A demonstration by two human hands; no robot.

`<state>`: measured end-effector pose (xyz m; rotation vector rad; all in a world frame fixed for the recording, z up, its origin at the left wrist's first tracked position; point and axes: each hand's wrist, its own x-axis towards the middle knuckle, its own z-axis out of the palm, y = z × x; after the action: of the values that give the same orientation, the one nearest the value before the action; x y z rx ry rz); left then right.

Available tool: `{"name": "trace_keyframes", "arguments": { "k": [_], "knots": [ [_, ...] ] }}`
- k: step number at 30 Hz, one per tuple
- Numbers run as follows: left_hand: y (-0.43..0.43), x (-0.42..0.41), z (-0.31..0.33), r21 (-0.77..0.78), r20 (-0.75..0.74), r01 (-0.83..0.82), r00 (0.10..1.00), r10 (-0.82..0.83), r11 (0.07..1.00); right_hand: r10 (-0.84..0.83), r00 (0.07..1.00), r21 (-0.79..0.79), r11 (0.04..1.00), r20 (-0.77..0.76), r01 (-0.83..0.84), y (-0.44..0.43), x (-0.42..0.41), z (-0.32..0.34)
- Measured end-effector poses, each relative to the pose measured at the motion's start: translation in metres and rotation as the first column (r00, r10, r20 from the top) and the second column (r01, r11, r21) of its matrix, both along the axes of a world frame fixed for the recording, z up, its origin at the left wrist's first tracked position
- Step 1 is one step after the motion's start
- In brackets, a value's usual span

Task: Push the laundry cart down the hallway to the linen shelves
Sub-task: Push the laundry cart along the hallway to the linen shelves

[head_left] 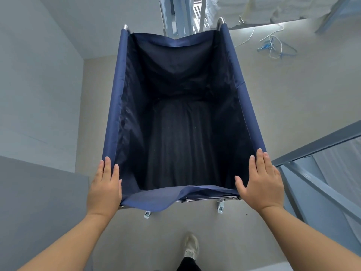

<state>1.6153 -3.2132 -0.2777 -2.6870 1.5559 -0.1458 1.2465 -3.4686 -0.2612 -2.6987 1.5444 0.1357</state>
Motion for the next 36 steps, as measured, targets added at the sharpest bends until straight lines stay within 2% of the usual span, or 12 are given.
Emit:
{"name": "trace_keyframes", "arguments": {
  "k": [10, 25, 36],
  "knots": [
    [-0.081, 0.020, 0.003, 0.027, 0.033, -0.012, 0.999, 0.011, 1.000, 0.027, 0.999, -0.019, 0.999, 0.019, -0.027, -0.089, 0.027, -0.004],
    [-0.226, 0.069, 0.006, 0.009, -0.025, -0.045, 0.999, 0.045, 0.999, 0.034, 0.999, -0.010, 0.999, 0.034, -0.034, -0.245, 0.084, -0.007],
    [-0.317, 0.084, 0.017, 0.076, -0.114, -0.120, 0.985, 0.129, 0.990, 0.079, 0.996, -0.020, 0.997, 0.032, -0.079, -0.342, 0.110, -0.006]
  ]
}}
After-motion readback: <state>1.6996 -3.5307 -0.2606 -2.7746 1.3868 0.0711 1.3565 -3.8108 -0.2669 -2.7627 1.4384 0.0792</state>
